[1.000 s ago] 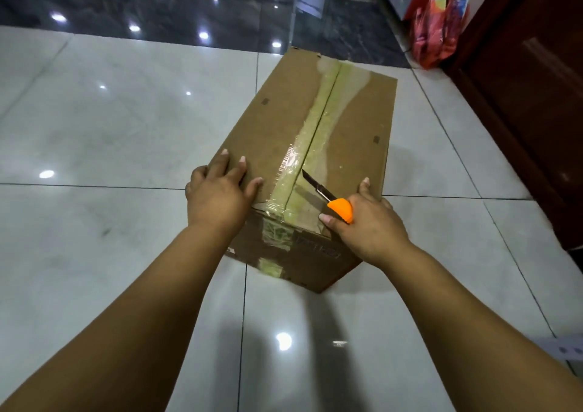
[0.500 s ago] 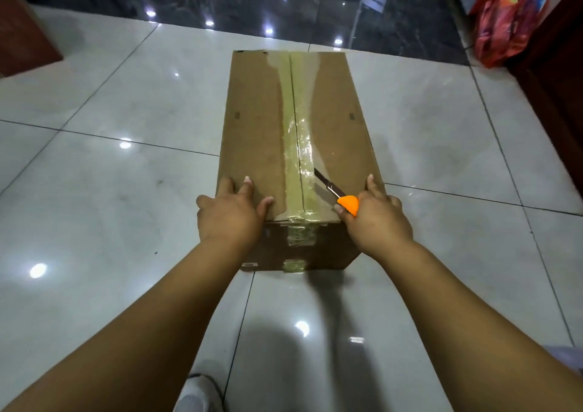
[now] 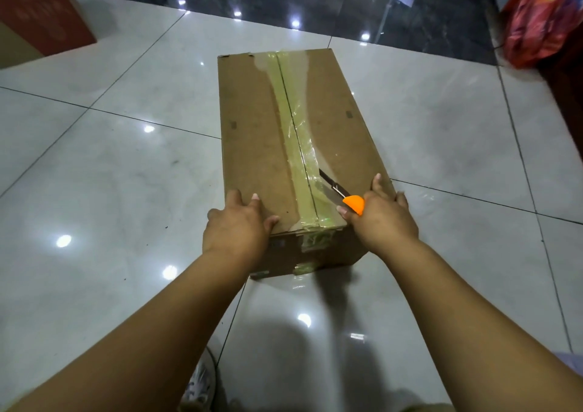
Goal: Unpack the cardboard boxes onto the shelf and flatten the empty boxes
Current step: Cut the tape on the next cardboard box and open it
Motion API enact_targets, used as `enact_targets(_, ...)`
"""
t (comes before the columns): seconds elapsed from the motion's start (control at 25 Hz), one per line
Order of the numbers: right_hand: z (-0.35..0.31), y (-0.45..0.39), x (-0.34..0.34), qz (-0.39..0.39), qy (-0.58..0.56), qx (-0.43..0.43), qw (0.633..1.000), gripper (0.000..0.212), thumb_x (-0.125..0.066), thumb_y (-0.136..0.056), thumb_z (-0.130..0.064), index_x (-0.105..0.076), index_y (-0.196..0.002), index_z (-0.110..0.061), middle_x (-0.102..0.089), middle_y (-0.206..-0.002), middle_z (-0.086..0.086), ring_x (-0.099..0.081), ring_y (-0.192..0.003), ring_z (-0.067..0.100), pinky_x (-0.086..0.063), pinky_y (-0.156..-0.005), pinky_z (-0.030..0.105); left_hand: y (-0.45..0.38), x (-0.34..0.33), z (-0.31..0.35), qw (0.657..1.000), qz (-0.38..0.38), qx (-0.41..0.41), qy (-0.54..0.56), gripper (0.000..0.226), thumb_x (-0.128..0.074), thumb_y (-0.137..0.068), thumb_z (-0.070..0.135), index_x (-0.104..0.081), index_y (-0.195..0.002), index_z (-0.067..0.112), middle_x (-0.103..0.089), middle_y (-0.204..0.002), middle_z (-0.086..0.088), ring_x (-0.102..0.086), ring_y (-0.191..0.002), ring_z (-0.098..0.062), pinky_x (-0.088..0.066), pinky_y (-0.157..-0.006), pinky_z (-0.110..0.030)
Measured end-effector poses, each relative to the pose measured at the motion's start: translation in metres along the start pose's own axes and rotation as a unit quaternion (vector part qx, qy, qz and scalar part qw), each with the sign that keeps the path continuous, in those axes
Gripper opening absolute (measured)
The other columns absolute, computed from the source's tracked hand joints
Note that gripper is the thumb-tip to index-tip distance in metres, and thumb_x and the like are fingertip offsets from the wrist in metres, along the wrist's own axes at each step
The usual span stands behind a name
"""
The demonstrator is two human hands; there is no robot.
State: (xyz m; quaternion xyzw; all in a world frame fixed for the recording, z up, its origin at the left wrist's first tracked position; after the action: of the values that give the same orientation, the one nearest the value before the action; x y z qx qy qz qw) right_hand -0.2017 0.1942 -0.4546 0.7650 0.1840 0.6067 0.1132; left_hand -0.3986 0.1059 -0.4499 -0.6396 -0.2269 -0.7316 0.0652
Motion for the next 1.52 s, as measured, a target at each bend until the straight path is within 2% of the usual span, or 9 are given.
enact_targets(0.2, 0.002, -0.003, -0.001, -0.006, -0.011, -0.003, 1.000, 0.057, -0.046, -0.092, -0.060, -0.050, -0.129, -0.017, 0.004, -0.162, -0.012, -0.002, -0.147, 0.035, -0.025, -0.113, 0.050, -0.004, 0.006, 0.003, 1.000, 0.015, -0.003, -0.011, 0.055, -0.035, -0.093, 0.061, -0.048, -0.130, 0.023, -0.034, -0.127, -0.010, -0.053, -0.099, -0.036, -0.047, -0.080, -0.038)
enact_targets(0.32, 0.002, -0.003, 0.000, -0.008, -0.018, -0.009, 1.000, 0.056, -0.047, -0.091, -0.061, -0.052, -0.127, -0.018, 0.005, -0.161, -0.013, -0.001, -0.147, 0.033, -0.025, -0.113, 0.051, -0.018, 0.009, 0.008, 0.999, -0.003, -0.021, -0.034, 0.062, -0.031, -0.089, 0.068, -0.033, -0.142, 0.035, -0.026, -0.142, -0.008, -0.046, -0.111, -0.041, -0.044, -0.091, -0.042)
enact_targets(0.44, 0.000, -0.002, 0.004, -0.013, -0.020, -0.021, 1.000, 0.055, -0.048, -0.090, -0.062, -0.053, -0.124, -0.019, 0.004, -0.161, -0.015, -0.004, -0.147, 0.033, -0.028, -0.111, 0.051, -0.037, 0.009, 0.016, 0.996, -0.039, -0.079, -0.017, 0.064, -0.028, -0.090, 0.069, -0.014, -0.148, 0.045, 0.001, -0.160, 0.004, 0.001, -0.142, -0.046, -0.018, -0.113, -0.058)
enact_targets(0.52, -0.001, 0.000, 0.006, -0.013, -0.011, -0.028, 0.999, 0.057, -0.048, -0.089, -0.063, -0.051, -0.126, -0.020, 0.002, -0.161, -0.016, -0.009, -0.146, 0.033, -0.031, -0.107, 0.050, -0.046, 0.008, 0.021, 0.991, -0.058, -0.120, -0.014, 0.062, -0.024, -0.091, 0.068, -0.006, -0.147, 0.050, 0.012, -0.160, 0.011, 0.018, -0.143, -0.041, -0.002, -0.112, -0.065)
enact_targets(0.8, -0.015, 0.001, 0.015, 0.032, 0.023, -0.056, 0.998, 0.068, -0.048, -0.089, -0.063, -0.040, -0.139, -0.017, -0.019, -0.160, -0.004, -0.028, -0.137, 0.035, -0.034, -0.104, 0.056, -0.057, 0.013, 0.027, 0.986, -0.063, -0.146, -0.046, 0.066, -0.028, -0.087, 0.074, -0.008, -0.146, 0.051, 0.003, -0.159, 0.014, 0.003, -0.143, -0.044, -0.011, -0.104, -0.074)
enact_targets(0.92, -0.023, -0.001, 0.017, 0.036, 0.010, -0.075, 0.996, 0.074, -0.058, -0.085, -0.062, -0.042, -0.138, -0.014, -0.021, -0.159, -0.002, -0.032, -0.135, 0.035, -0.039, -0.101, 0.052, -0.064, 0.012, 0.028, 0.984, -0.052, -0.167, -0.041, 0.071, -0.028, -0.082, 0.079, -0.008, -0.145, 0.053, 0.004, -0.159, 0.014, 0.004, -0.143, -0.042, -0.005, -0.102, -0.077)
enact_targets(1.08, -0.027, -0.002, 0.022, 0.040, -0.004, -0.103, 0.994, 0.085, -0.065, -0.080, -0.061, -0.037, -0.143, -0.012, -0.038, -0.150, 0.003, -0.042, -0.129, 0.035, -0.043, -0.098, 0.047, -0.072, 0.008, 0.027, 0.976, -0.035, -0.210, -0.033, 0.075, -0.028, -0.080, 0.081, -0.012, -0.146, 0.049, 0.001, -0.159, 0.015, 0.004, -0.145, -0.034, -0.002, -0.102, -0.077)
enact_targets(1.32, -0.037, 0.001, 0.023, 0.100, 0.000, -0.116, 0.988, 0.054, -0.060, -0.086, -0.058, -0.053, -0.118, -0.015, -0.051, -0.125, 0.003, -0.036, -0.121, 0.031, -0.039, -0.088, 0.044, -0.078, 0.013, 0.035, 0.964, 0.007, -0.266, -0.001, 0.071, -0.039, -0.083, 0.073, -0.037, -0.141, 0.031, -0.023, -0.154, 0.014, -0.014, -0.143, -0.022, -0.010, -0.108, -0.070)
enact_targets(1.52, -0.048, -0.011, 0.025, 0.100, -0.076, -0.102, 0.987, 0.047, -0.058, -0.090, -0.047, -0.052, -0.115, -0.008, -0.054, -0.119, 0.012, -0.052, -0.110, 0.034, -0.046, -0.083, 0.039, -0.082, 0.009, 0.030, 0.960, -0.015, -0.278, -0.005, 0.070, -0.034, -0.085, 0.074, -0.031, -0.144, 0.036, -0.014, -0.157, 0.018, -0.007, -0.145, -0.020, -0.003, -0.109, -0.069)
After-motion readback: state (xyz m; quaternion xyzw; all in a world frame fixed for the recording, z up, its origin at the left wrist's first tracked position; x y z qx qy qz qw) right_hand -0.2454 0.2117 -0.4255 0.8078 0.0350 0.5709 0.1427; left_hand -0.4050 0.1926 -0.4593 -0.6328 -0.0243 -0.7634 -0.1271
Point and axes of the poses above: each hand's wrist, its own y-axis away from the middle knuckle, its own x-axis out of the back of the hand, z = x × y, the point moved 2 cm from there along -y, towards the middle knuckle
